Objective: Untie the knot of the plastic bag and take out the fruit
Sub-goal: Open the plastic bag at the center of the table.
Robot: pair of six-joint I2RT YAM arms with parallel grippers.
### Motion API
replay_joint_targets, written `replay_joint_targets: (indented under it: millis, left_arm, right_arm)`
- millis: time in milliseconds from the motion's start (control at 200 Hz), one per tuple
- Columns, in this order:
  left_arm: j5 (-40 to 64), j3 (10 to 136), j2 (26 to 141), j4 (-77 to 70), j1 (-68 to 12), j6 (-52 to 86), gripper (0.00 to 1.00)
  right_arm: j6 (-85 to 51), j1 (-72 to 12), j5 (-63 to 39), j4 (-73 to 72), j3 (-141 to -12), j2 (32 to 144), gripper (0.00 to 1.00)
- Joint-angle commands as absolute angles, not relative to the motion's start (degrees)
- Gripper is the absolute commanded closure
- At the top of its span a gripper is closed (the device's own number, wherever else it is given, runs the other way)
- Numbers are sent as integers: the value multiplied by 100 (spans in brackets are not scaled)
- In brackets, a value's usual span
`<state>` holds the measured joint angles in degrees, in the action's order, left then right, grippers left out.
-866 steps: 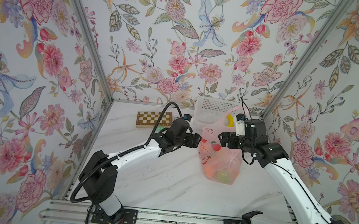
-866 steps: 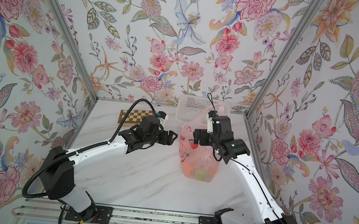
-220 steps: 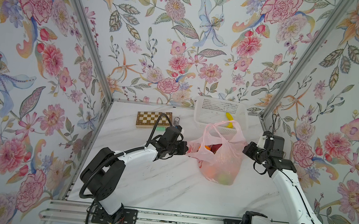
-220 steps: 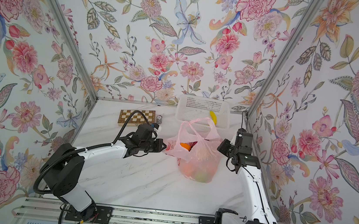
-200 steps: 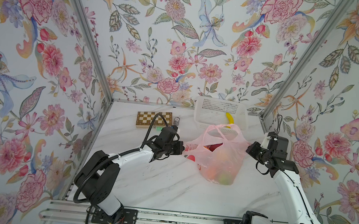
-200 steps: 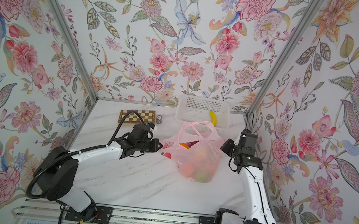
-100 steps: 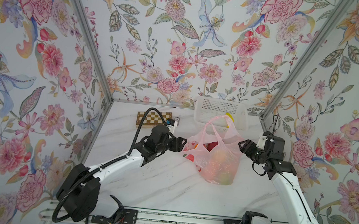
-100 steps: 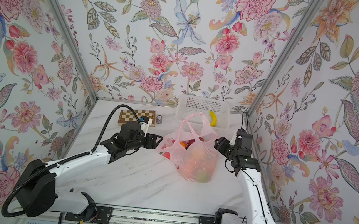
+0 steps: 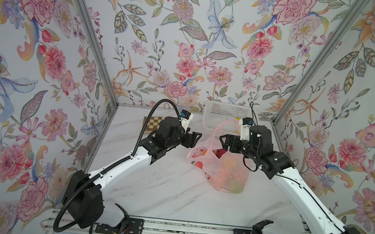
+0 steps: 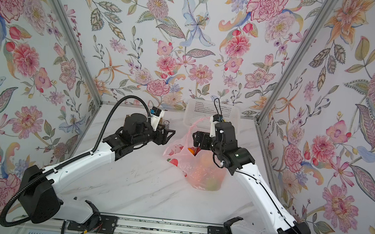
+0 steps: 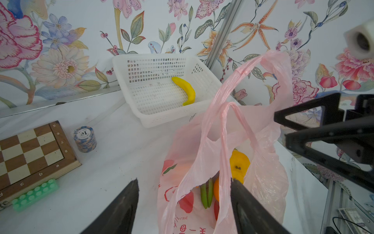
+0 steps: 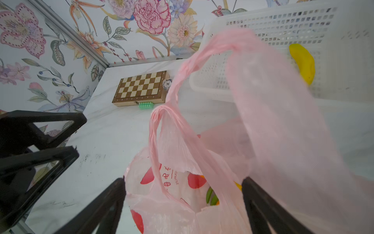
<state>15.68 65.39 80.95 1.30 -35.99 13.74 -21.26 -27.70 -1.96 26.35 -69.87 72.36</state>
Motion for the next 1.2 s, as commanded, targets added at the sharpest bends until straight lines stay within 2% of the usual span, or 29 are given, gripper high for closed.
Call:
replay_joint_targets:
  millis: [0, 105, 135, 260, 280, 385, 465, 540, 761, 851, 911, 1051, 1196]
  left_arm:
    - [1711, 6309, 7813, 229, -3578, 1257, 25]
    - [1649, 6169, 7685, 264, -3583, 1270, 25]
    - [1624, 6132, 7660, 272, -3577, 1279, 24]
    - [1492, 6082, 7629, 320, -3585, 1257, 24]
    - [1477, 6089, 7633, 332, -3578, 1250, 24]
    - [1441, 6183, 7718, 415, -3569, 1141, 24]
    - [1453, 6330, 7840, 489, -3573, 1014, 24]
    - [1605, 6424, 7984, 357, -3571, 894, 24]
    - [2890, 6416, 8474, -876, -3627, -172, 22]
    - [3074, 6429, 8583, -1152, -3800, -968, 20]
    - [3164, 6454, 8650, -1075, -4033, -2058, 19]
    - [2396, 6537, 9139, -918, -4539, -3897, 22]
    - [1504, 7079, 9869, -802, -4588, -4316, 21]
  right_arm:
    - [-1623, -2802, 235, 2781, -7381, 7793, 7]
    - [-1411, -2804, 279, 2890, -7760, 8358, 8]
    - [-1382, -2807, 232, 2927, -7837, 8494, 12]
    - [-1380, -2845, -225, 3119, -8119, 8737, 41]
    - [-1380, -2859, -265, 3129, -8114, 8695, 49]
    - [-1442, -2951, -289, 3142, -7929, 8365, 74]
    - [-1661, -3016, -425, 3149, -7556, 7900, 88]
    - [-1969, -3091, -580, 3142, -7027, 7309, 96]
    - [-3444, -3278, -446, 3719, -5312, 5638, 100]
    - [-4118, -3318, -363, 4068, -4711, 5271, 100]
    - [-4441, -3361, -370, 4187, -4319, 5082, 100]
    - [-4802, -3517, -480, 4047, -3733, 4840, 100]
    - [-4930, -3595, -362, 4056, -3609, 4679, 100]
